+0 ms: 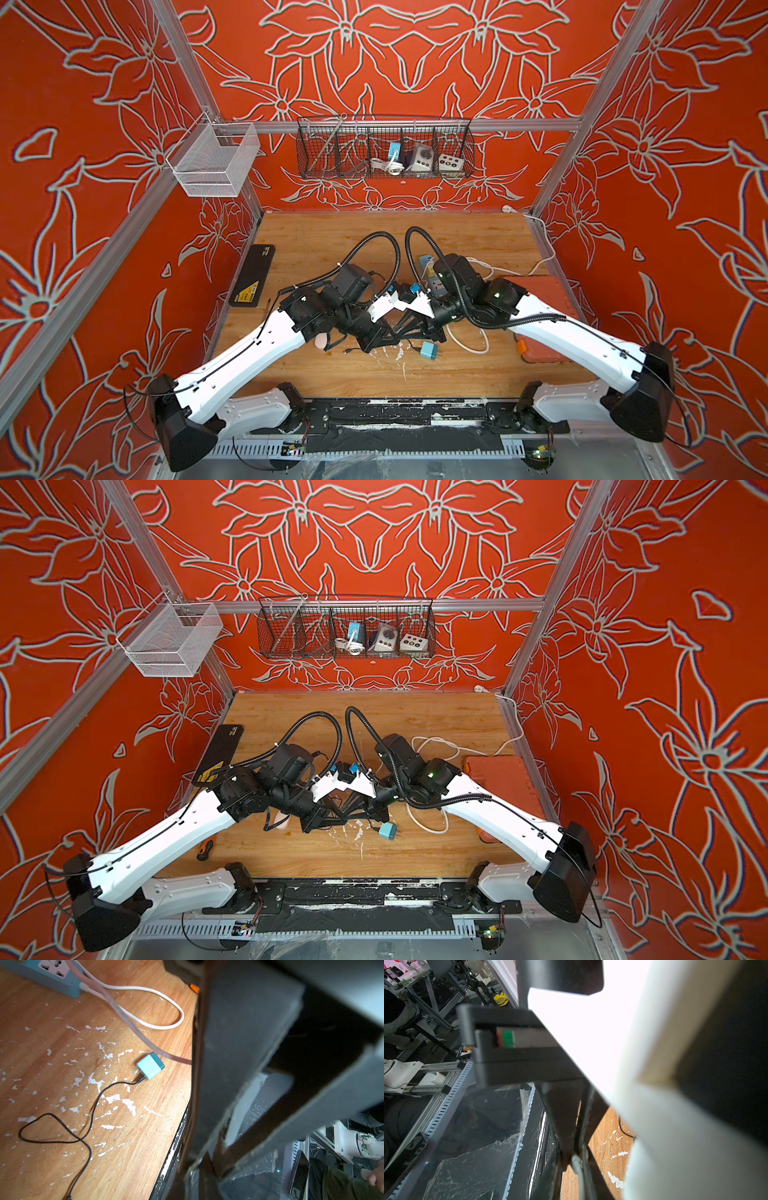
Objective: Charge the bluetooth headset
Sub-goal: Adjust the charging cable.
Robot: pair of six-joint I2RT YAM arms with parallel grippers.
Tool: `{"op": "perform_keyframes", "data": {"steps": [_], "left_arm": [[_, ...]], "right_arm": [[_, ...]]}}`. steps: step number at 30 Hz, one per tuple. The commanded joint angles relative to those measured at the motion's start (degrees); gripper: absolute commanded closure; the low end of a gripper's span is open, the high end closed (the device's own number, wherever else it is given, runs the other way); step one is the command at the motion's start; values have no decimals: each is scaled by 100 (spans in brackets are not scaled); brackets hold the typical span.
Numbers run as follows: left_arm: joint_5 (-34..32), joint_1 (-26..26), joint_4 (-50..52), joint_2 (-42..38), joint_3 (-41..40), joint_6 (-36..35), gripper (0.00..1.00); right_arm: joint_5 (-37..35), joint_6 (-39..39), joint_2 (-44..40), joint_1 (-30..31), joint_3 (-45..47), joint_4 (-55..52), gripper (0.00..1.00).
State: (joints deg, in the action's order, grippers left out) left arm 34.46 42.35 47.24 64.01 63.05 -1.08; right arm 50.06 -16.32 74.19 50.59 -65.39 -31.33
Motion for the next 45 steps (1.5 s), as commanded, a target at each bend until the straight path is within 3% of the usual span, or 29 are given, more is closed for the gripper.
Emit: {"op": "perform_keyframes", "data": {"steps": [1, 9, 21, 28, 29, 33, 35, 40, 45], "left_arm": [[-9, 10, -172, -147, 6, -234, 100], [39, 10, -189, -134, -19, -218, 100], [-8, 10, -216, -103, -21, -208, 100], [-209, 10, -259, -195, -20, -195, 100], [-269, 10, -260, -221, -21, -195, 95], [-547, 7, -324, -363, -70, -114, 55], [-737, 10, -380, -466, -129, -72, 42], [-935, -114, -484, -686, -238, 58, 38], [-1386, -605, -796, -1183, -432, 491, 36]], "right_arm": [[-4, -158, 29, 27, -166, -609, 79], [-191, -190, -90, 27, -109, -720, 70], [-115, -195, -23, 24, -150, -697, 97], [-159, -188, -41, 27, -141, -719, 100], [-210, -149, -45, 22, -117, -677, 100], [-732, 177, -241, 4, 87, -228, 100], [-965, 351, -353, -63, 213, 48, 100], [-1407, 913, -595, -353, 516, 810, 100], [-1722, 1429, -767, -570, 733, 1371, 100]]}}
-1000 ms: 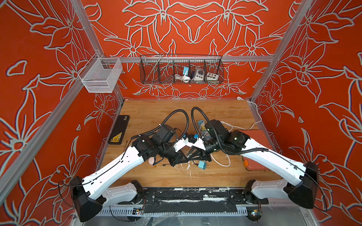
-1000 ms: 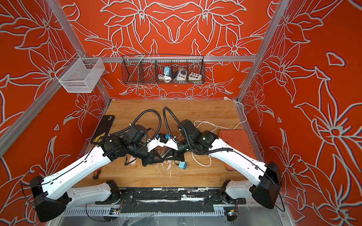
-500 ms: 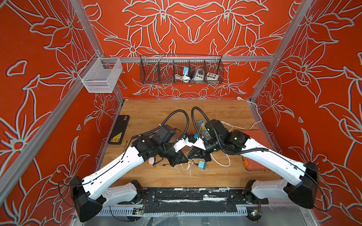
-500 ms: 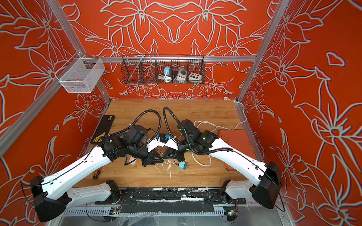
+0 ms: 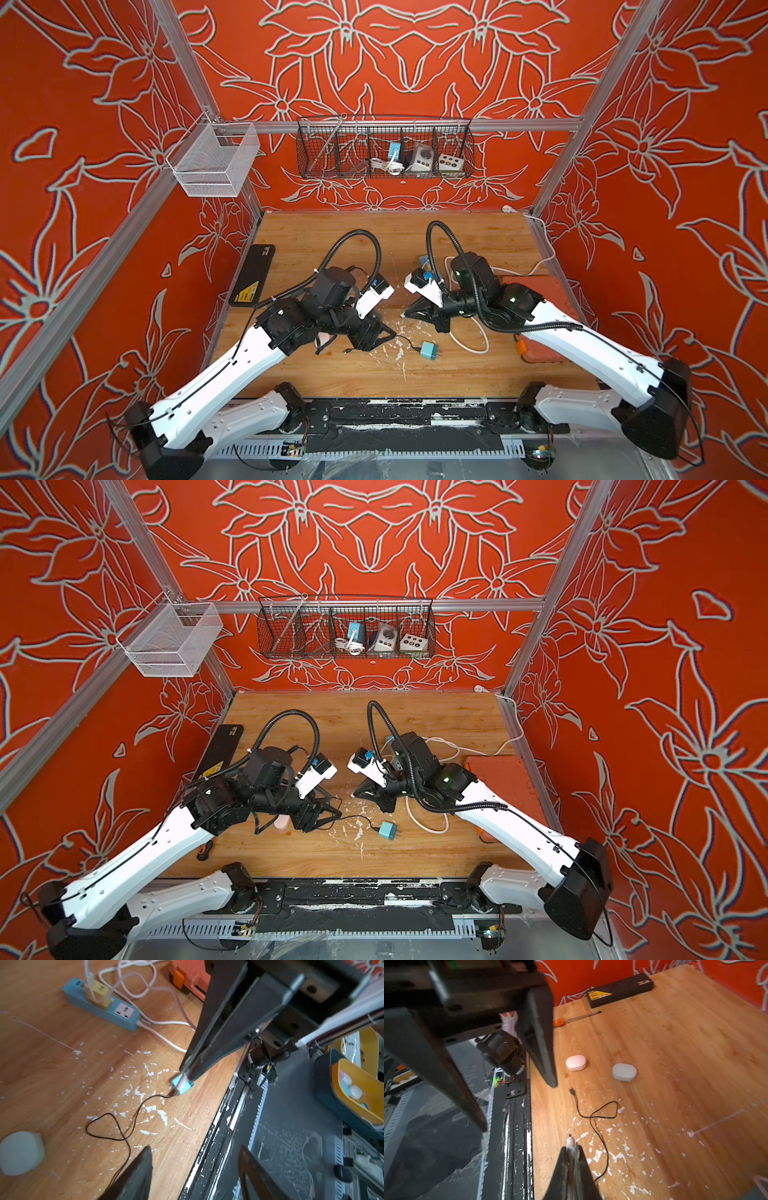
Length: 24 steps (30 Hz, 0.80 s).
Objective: Charge the bluetooth headset
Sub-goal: Adjust the charging cable, then pick up the bluetooth headset from the center of the board.
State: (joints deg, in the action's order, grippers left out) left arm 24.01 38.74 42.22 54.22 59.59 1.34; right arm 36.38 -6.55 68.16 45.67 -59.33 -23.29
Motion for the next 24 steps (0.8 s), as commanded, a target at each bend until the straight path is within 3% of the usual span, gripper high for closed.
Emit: {"op": "perform_keyframes", "data": {"steps": [1, 8, 12, 24], "left_arm": [[-481, -353, -354, -250, -120, 372, 36], [-1367, -1190, -390, -149, -153, 1457, 29], [-1785, -1414, -42, 200, 22, 2013, 26], [-2708, -1930, 1028, 2011, 678, 3952, 23]], "right_arm": [[-393, 586, -195, -103, 184, 704, 100], [-981, 1271, -344, -194, 475, 1346, 100], [-1401, 1588, -509, -206, 648, 1648, 100], [-1465, 2318, -558, -208, 1122, 2381, 100]]}}
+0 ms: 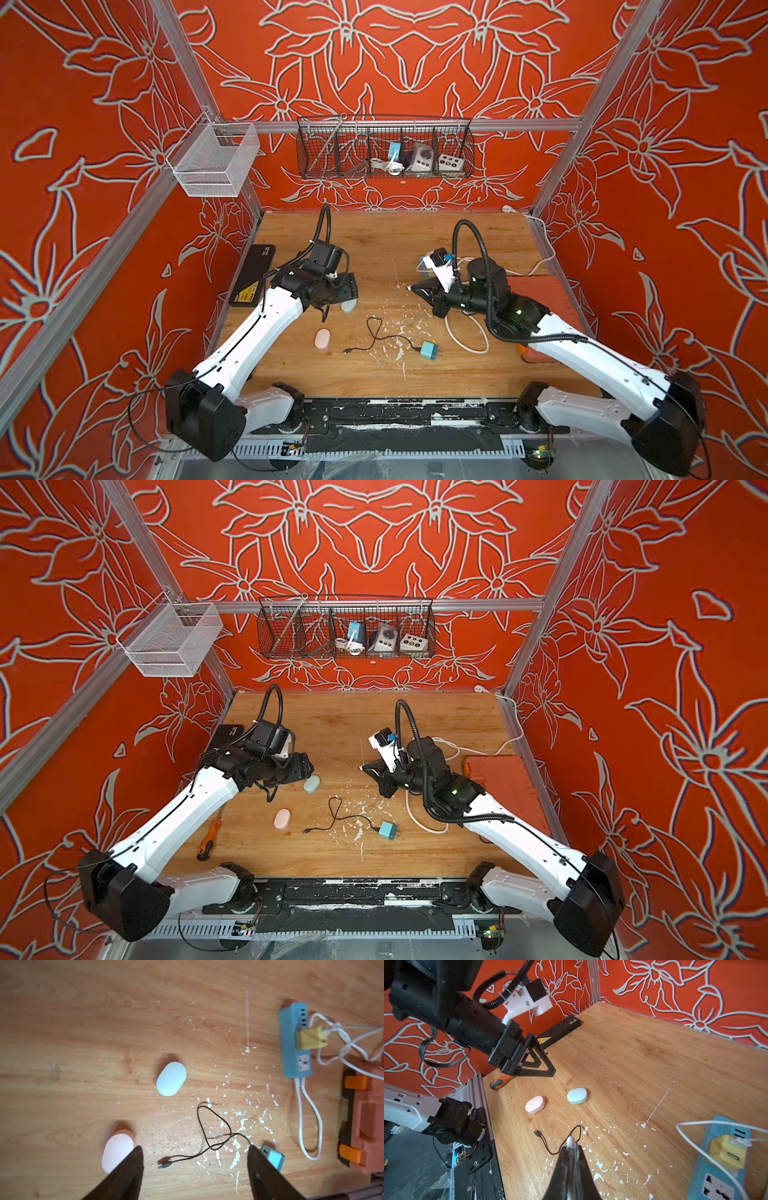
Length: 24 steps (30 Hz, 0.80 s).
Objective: Charge the bluetooth headset
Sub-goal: Pick up the bluetooth headset from the center of the board.
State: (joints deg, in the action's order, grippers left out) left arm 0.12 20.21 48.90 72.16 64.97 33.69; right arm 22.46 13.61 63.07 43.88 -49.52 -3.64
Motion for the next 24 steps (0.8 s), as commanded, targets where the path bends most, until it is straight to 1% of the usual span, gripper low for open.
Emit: {"op": "perform_keyframes", "data": {"steps": [1, 3, 8, 11, 16, 21, 24], "left_arm": [[-302, -111, 327, 335, 134, 860, 24], [-226, -163, 242, 567, 108, 1161, 23], [191, -369, 109, 1256, 207, 1939, 20], [480, -468, -44, 1661, 266, 2291, 18], [603, -552, -164, 2178, 362, 2796, 17], [622, -648, 8, 2544, 482, 3303, 16], [668, -684, -17, 2769, 558, 3408, 16]], "right_arm": [[-62, 379, -78, -21, 223, 573, 100], [-59, 478, -123, -18, 375, 817, 100], [-90, 570, -194, -11, 488, 945, 100], [-74, 621, -213, -7, 541, 1049, 100], [-85, 674, -239, 7, 627, 1163, 100], [-120, 671, -255, 30, 665, 1191, 100], [-89, 669, -254, 32, 688, 1231, 100]]}}
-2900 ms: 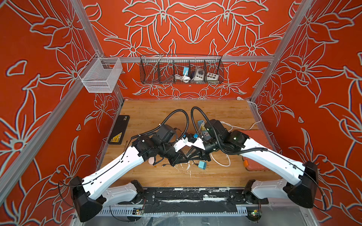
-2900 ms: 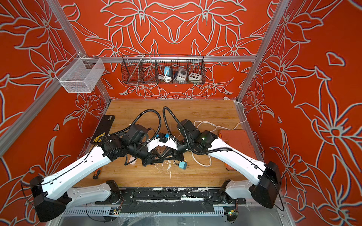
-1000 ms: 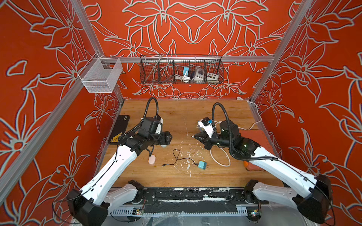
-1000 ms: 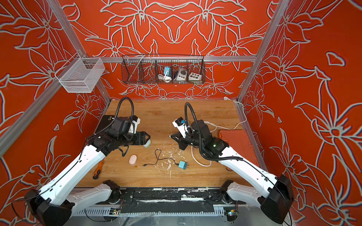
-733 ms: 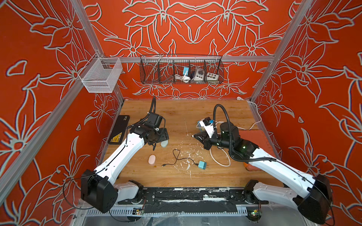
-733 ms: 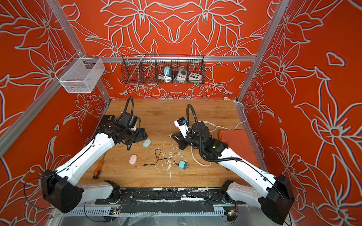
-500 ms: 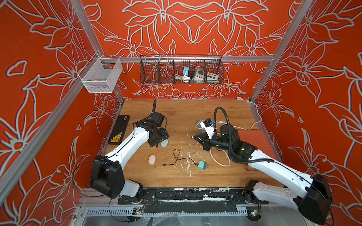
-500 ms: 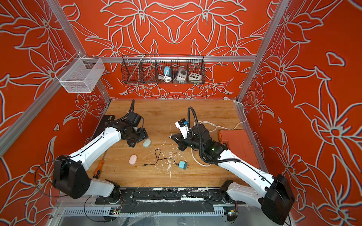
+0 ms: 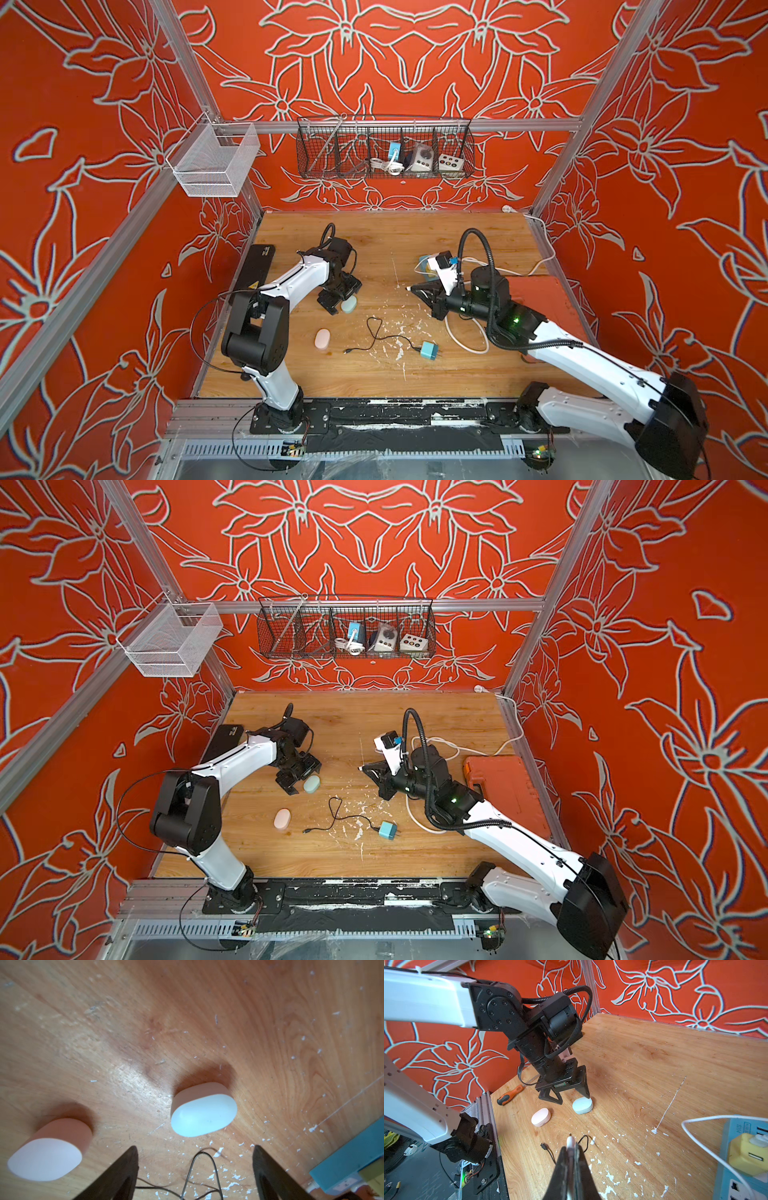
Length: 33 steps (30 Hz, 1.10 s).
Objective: Charge the bluetooth headset
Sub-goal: Pick up the bluetooth headset from the center of the board.
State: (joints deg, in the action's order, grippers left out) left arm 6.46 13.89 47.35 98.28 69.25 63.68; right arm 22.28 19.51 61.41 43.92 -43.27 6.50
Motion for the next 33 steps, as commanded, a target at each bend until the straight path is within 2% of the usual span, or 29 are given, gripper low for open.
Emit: {"op": "perform_keyframes", "data": {"steps": [1, 7, 15, 28, 33], "left_arm": [[100, -69, 105, 243, 149, 442, 16], [280, -98, -10, 735, 253, 563, 15], [135, -99, -38, 975, 274, 663, 15], [346, -123, -439, 1081, -33, 595, 39], [531, -168, -565, 838, -127, 443, 42]], "right_arm": [[-80, 80, -92, 21, 63, 231, 100], [-60, 63, -88, 28, 88, 263, 100], [-80, 27, -82, 29, 123, 307, 100], [-115, 36, -69, 34, 208, 334, 100], [-124, 51, -135, 29, 268, 300, 100]]}}
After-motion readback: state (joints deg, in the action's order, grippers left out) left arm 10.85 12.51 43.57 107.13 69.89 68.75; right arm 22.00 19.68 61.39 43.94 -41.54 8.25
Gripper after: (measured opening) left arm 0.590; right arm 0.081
